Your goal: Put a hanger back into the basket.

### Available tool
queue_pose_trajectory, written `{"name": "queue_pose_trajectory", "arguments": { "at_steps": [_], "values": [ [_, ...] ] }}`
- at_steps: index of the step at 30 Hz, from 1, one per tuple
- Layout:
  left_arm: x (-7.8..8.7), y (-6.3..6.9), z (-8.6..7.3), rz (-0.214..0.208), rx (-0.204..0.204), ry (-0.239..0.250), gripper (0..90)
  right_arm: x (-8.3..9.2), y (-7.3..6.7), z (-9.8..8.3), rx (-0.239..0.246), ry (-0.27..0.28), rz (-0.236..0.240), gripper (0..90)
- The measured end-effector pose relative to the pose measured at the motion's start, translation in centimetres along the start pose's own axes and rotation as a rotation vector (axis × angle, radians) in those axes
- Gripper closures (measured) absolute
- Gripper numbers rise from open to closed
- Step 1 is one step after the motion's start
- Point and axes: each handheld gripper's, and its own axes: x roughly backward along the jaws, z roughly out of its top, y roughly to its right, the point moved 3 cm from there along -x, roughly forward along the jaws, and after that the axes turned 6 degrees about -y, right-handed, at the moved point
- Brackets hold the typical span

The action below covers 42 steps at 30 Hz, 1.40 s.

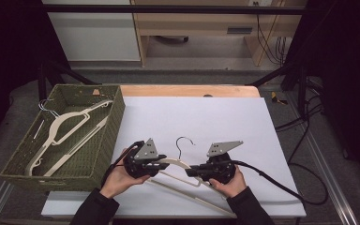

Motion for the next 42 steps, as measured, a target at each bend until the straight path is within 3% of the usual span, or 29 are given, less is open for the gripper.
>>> {"name": "queue_pose_trajectory", "arguments": {
  "at_steps": [9,17,20,26,32,36,42],
  "values": [
    [0.1,0.6,0.0,-0.068,-0.02,-0.034,80.3,0.6,0.3,0.1,0.078,0.051,-0.138,73.7],
    [0.0,1.7,0.3,-0.15,0.031,-0.011,86.3,1.1,0.6,0.3,0.073,0.093,-0.191,58.5],
    [0.4,1.8,0.3,-0.111,0.042,-0.014,86.7,1.8,0.8,0.3,0.051,0.122,-0.198,55.3],
    [1.8,0.8,-0.3,-0.039,0.142,0.045,86.7,4.4,1.2,0.4,0.032,0.221,-0.244,37.4],
    [3.3,0.0,-0.3,0.006,0.2,0.115,86.7,7.1,2.9,-0.4,-0.034,0.304,-0.366,18.2],
    [4.6,-0.3,0.0,0.035,0.217,0.147,86.7,8.6,4.1,-1.3,-0.075,0.314,-0.421,8.7],
    [7.0,-0.9,0.6,0.063,0.242,0.202,86.7,9.6,5.1,-2.4,-0.128,0.309,-0.5,2.1]
  ]
}}
